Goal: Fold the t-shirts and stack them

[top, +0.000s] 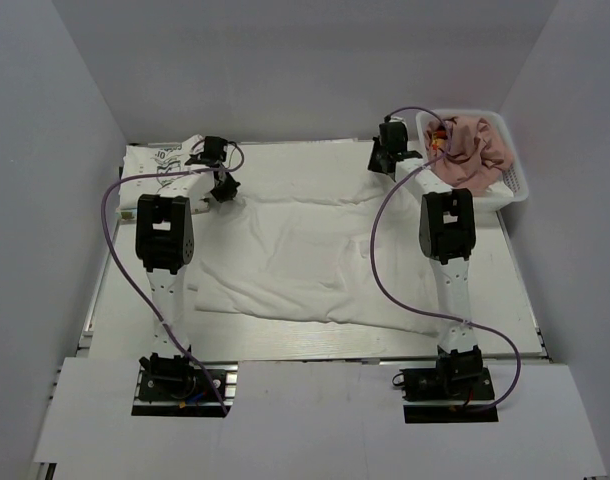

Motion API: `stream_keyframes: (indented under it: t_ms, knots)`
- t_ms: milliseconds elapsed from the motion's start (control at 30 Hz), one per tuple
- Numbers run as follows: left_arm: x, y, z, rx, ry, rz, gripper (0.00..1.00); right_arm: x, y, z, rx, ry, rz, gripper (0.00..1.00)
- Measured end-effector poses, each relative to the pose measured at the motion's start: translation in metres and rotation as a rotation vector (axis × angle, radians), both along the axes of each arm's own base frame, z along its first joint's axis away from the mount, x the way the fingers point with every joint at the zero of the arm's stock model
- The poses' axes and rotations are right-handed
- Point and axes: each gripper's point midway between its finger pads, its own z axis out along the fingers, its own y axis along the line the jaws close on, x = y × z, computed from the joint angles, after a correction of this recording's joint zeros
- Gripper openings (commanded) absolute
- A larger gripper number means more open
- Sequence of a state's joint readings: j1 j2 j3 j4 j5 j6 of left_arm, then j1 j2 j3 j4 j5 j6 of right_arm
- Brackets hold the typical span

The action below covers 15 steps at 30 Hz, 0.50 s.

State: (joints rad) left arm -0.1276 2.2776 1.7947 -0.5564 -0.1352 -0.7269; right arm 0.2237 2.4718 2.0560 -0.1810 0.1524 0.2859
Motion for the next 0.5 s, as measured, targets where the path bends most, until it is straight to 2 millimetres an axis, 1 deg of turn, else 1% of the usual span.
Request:
stream_keyframes:
  t_ms: [100, 167, 200, 267, 333, 367, 400, 500]
  knots:
    - [-0.003, 0.001, 0.0, 0.005, 0.013, 0.001, 0.0, 0.0, -0.001, 0.004, 0.02, -0.004, -0.022, 0.0]
    - [-0.006, 0.002, 0.001, 0.012, 0.022, 0.003, 0.0, -0.015, -0.003, 0.003, 0.02, 0.019, -0.023, 0.0]
    - [-0.009, 0.002, 0.002, 0.017, 0.026, 0.004, 0.0, -0.025, -0.005, 0.007, 0.02, 0.024, -0.023, 0.0]
    - [-0.018, 0.003, 0.004, 0.023, 0.032, -0.003, 0.0, -0.052, -0.011, 0.018, 0.02, 0.044, -0.026, 0.0]
    - [-0.032, 0.005, 0.009, 0.028, 0.036, -0.016, 0.0, -0.078, -0.016, 0.041, 0.029, 0.034, -0.031, 0.0]
    - [-0.038, 0.005, 0.015, 0.033, 0.032, -0.025, 0.0, -0.091, -0.019, 0.056, 0.039, 0.01, -0.034, 0.0]
    - [-0.042, 0.005, 0.023, 0.036, 0.02, -0.034, 0.0, -0.107, -0.023, 0.072, 0.047, -0.006, -0.039, 0.0]
    - [-0.043, 0.002, 0.055, 0.049, -0.04, -0.057, 0.0, -0.141, -0.031, 0.118, 0.081, -0.09, -0.053, 0.0]
